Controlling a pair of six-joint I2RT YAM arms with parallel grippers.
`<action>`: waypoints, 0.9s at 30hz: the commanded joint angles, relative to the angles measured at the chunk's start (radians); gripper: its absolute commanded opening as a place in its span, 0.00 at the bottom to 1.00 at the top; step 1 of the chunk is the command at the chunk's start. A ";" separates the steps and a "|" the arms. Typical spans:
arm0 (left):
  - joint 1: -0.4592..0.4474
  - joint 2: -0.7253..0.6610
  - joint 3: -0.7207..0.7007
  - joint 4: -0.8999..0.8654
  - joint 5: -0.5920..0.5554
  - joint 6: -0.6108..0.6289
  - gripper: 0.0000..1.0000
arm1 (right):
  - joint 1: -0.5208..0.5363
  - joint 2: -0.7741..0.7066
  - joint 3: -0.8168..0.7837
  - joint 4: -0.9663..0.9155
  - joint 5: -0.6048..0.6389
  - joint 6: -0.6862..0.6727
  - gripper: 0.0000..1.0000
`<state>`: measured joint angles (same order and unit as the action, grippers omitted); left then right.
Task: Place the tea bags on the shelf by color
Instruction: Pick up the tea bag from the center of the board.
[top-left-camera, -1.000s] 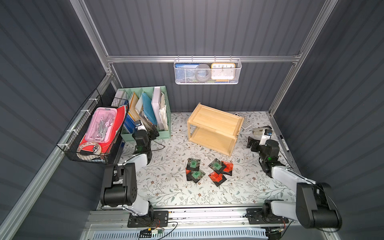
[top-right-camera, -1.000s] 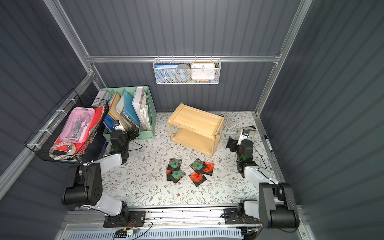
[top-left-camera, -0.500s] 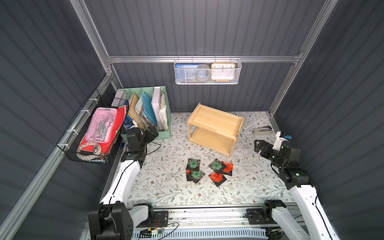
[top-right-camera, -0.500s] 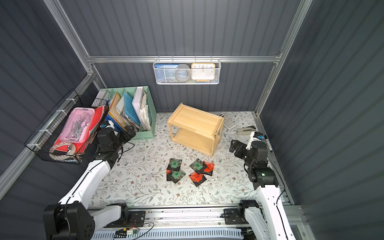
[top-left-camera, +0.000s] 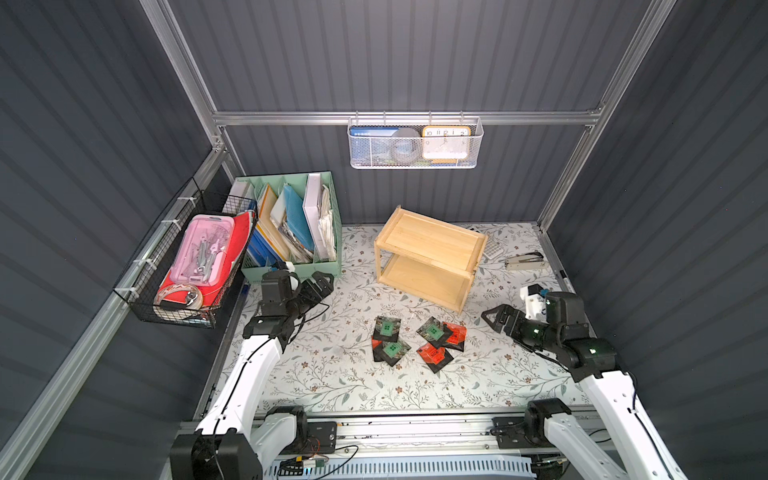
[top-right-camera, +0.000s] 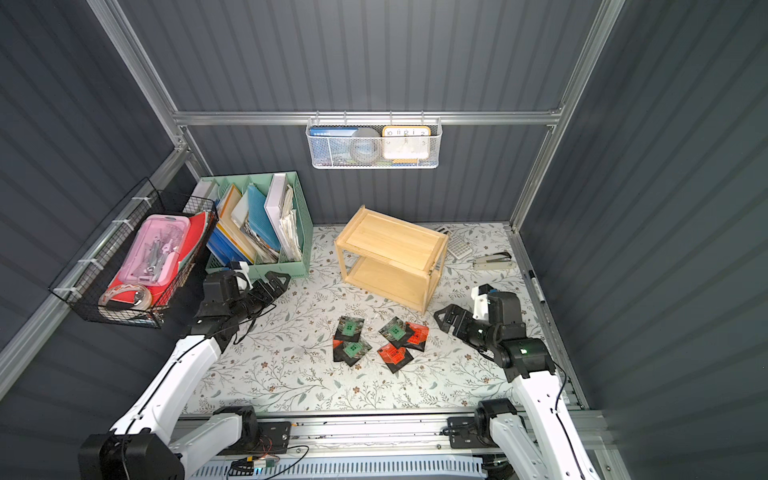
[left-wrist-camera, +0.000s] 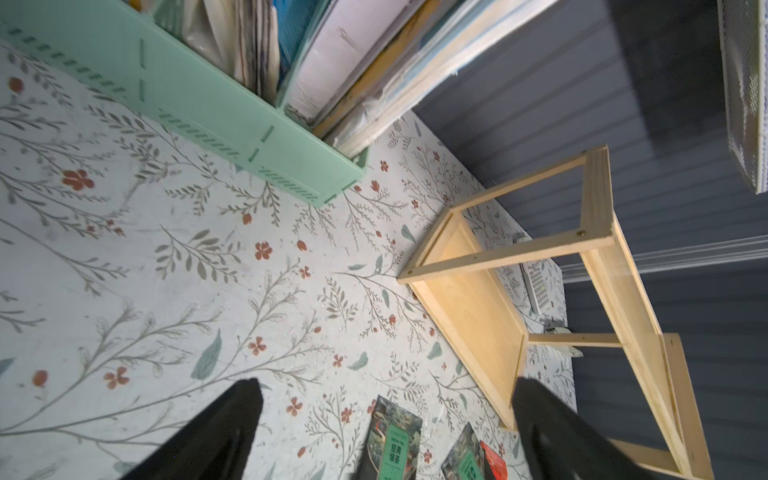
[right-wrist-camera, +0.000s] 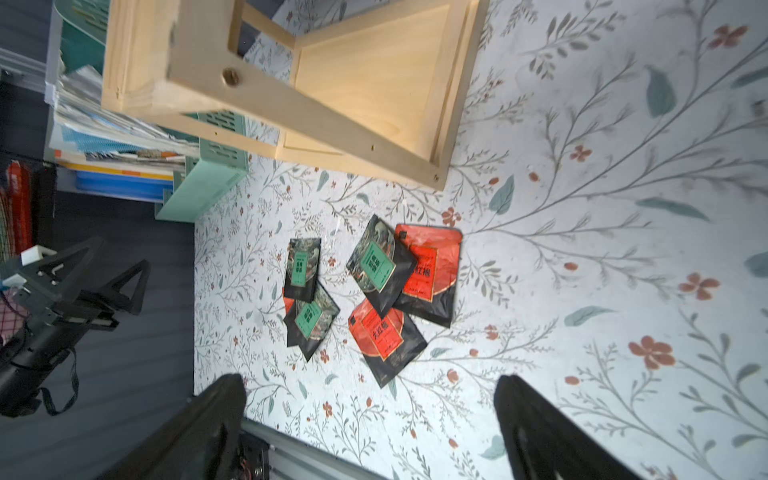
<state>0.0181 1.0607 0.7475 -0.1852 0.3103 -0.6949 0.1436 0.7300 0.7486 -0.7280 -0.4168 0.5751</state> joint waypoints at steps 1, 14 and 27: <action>-0.049 0.014 -0.005 -0.030 0.042 -0.043 1.00 | 0.133 0.019 0.007 -0.032 0.067 0.077 0.99; -0.143 0.079 -0.040 0.052 0.050 -0.136 1.00 | 0.447 0.301 0.078 0.108 0.159 0.199 0.99; -0.179 0.156 -0.053 0.094 0.116 -0.154 1.00 | 0.513 0.543 0.151 0.206 0.158 0.291 0.99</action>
<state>-0.1577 1.1992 0.7082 -0.1200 0.3798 -0.8490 0.6415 1.2488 0.8974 -0.5564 -0.2764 0.8059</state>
